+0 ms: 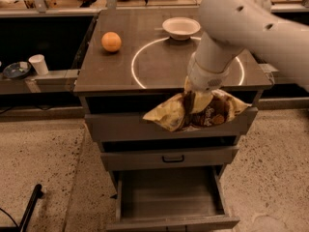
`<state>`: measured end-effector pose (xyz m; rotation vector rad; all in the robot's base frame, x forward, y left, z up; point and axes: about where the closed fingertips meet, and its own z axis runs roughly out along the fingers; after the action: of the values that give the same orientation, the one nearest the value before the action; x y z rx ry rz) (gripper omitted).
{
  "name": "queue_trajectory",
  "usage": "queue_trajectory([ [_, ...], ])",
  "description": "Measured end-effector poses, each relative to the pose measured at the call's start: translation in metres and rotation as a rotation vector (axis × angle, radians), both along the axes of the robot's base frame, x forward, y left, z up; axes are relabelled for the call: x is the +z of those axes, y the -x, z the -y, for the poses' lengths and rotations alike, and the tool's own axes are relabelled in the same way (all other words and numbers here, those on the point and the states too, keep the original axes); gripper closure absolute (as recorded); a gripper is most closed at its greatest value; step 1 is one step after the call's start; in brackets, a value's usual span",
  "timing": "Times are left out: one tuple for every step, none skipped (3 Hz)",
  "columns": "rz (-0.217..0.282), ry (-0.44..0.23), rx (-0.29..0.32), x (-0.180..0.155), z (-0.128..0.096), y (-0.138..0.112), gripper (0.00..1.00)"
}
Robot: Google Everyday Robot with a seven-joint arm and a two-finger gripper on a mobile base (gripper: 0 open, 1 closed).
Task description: Place brown chip bag into bottom drawer
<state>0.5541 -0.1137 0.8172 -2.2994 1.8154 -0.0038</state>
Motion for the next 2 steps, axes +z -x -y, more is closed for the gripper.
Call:
queue_trajectory([
  [-0.115,0.016,-0.073,-0.084,0.003,-0.001,1.0],
  [-0.149,0.017,-0.088,-0.104,0.003,-0.001,1.0],
])
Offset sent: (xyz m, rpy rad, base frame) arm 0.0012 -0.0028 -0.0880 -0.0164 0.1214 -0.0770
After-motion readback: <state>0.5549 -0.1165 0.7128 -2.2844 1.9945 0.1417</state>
